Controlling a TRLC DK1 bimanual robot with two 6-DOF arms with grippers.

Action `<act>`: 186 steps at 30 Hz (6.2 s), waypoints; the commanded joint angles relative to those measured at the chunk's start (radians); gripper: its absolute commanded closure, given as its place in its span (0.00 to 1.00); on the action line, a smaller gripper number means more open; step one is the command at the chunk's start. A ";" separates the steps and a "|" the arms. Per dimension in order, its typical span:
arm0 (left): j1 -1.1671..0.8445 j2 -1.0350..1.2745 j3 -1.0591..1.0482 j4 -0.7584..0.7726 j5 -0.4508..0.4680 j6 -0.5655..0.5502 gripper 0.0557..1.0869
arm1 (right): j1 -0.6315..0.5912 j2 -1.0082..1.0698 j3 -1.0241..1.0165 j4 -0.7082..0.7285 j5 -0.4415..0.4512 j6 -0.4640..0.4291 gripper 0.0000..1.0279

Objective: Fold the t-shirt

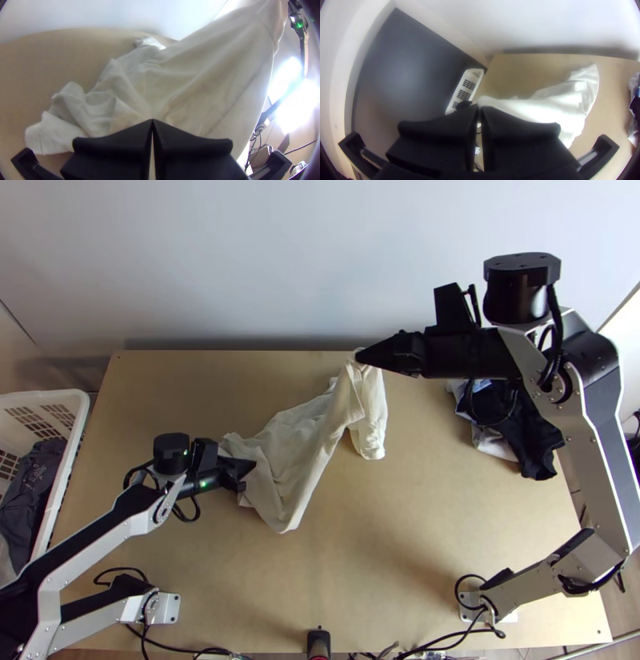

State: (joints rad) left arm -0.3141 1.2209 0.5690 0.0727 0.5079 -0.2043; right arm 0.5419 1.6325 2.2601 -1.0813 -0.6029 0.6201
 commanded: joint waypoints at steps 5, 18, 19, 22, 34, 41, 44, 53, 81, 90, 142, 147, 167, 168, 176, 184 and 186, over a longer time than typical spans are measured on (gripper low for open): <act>0.026 -0.015 -0.034 -0.044 -0.014 0.060 0.23 | 0.001 -0.014 -0.008 -0.019 0.002 -0.008 0.97; 0.060 0.170 0.094 -0.037 -0.023 0.034 0.23 | 0.006 -0.016 -0.005 -0.020 0.011 -0.006 0.97; 0.044 0.172 0.097 -0.037 -0.023 0.029 0.23 | 0.006 -0.016 -0.007 -0.022 0.012 -0.006 0.97; 0.000 0.183 0.109 -0.042 -0.022 0.008 0.23 | 0.004 -0.019 -0.007 -0.023 0.020 -0.008 0.97; -0.074 0.187 0.080 -0.074 -0.077 0.037 0.32 | -0.005 -0.039 -0.005 -0.049 0.029 -0.011 0.97; -0.020 0.181 0.078 0.027 -0.101 -0.004 0.96 | -0.008 -0.042 0.004 -0.049 0.029 -0.008 0.97; 0.021 0.106 0.104 0.033 -0.140 -0.058 0.96 | -0.007 -0.042 0.004 -0.049 0.029 -0.011 0.97; 0.171 -0.090 0.371 -0.220 -0.189 -0.084 0.96 | -0.092 -0.036 0.069 0.027 0.061 0.001 0.97; 0.254 0.241 1.046 -0.169 -0.664 -0.224 0.97 | -0.408 0.178 0.121 0.551 0.387 0.069 0.97; 0.254 0.370 1.072 -0.007 -0.744 -0.224 0.97 | -0.390 0.231 0.124 0.744 0.654 0.079 0.97; 0.161 -0.675 0.307 -0.568 -0.192 -0.130 0.96 | -0.145 -0.720 -0.841 0.136 0.163 -0.138 0.97; 0.230 -0.738 0.416 -0.620 -0.192 -0.129 0.97 | -0.142 -0.686 -0.625 0.029 0.101 -0.099 0.97; 0.363 -1.035 0.704 -0.564 -0.197 -0.250 0.97 | -0.115 -0.758 -0.089 0.009 -0.015 0.029 0.97; 0.369 -1.032 0.729 -0.576 -0.197 -0.251 0.97 | -0.120 -0.746 -0.045 0.009 -0.017 0.043 0.97; 0.399 -1.015 0.832 -0.622 -0.200 -0.253 0.97 | -0.161 -0.712 0.070 0.038 -0.018 0.104 0.97; 0.468 -1.023 0.598 -0.490 -0.324 -0.230 0.97 | -0.189 -0.637 -0.117 0.118 0.012 0.063 0.97; 0.501 -1.031 0.503 -0.421 -0.333 -0.230 0.97 | -0.195 -0.640 -0.243 0.185 0.020 0.055 0.97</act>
State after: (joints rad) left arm 0.1188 0.2016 1.2587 -0.4789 0.2405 -0.4408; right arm 0.3672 0.9592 2.2120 -0.9958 -0.6060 0.7010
